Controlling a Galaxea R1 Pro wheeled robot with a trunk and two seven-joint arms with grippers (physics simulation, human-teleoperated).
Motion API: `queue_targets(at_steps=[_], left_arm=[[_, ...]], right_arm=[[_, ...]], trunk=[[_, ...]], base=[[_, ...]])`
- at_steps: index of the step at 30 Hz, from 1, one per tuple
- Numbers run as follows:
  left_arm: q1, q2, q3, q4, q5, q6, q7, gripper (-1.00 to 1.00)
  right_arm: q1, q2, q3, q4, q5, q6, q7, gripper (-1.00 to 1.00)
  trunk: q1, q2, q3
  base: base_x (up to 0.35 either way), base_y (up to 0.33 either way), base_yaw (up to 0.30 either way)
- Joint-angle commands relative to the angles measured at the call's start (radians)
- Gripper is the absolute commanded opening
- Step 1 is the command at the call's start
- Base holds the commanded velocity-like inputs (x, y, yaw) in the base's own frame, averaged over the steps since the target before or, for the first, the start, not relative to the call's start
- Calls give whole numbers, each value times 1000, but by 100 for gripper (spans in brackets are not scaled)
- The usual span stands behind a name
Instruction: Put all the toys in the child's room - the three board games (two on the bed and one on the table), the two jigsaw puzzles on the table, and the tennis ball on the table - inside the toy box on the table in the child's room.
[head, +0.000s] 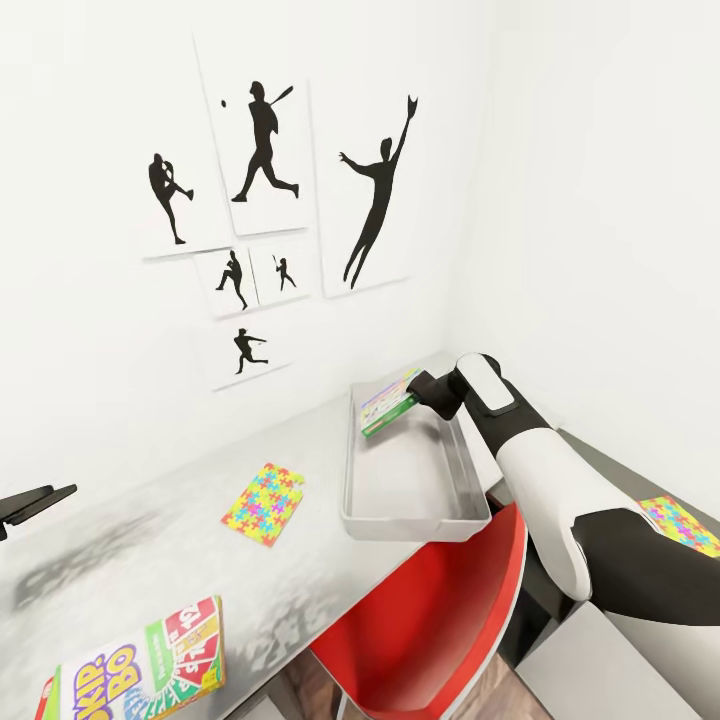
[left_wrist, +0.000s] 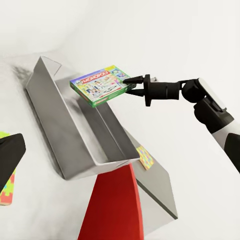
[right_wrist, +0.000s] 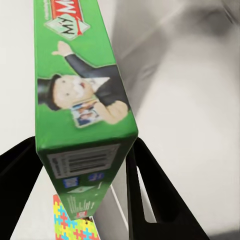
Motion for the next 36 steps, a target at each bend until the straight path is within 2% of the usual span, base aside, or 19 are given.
queue_targets(at_steps=[1, 36], left_arm=[[-1, 0, 0, 0, -1, 11, -5, 100], [-1, 0, 0, 0, -1, 11, -5, 100]], right_arm=[[-1, -1, 3, -1, -7, 1, -8, -100], [-1, -1, 2, -1, -7, 0, -8, -100]], trunk=[[1, -2, -2], [1, -2, -2]], base=[[0, 0, 0], [22, 0, 0]])
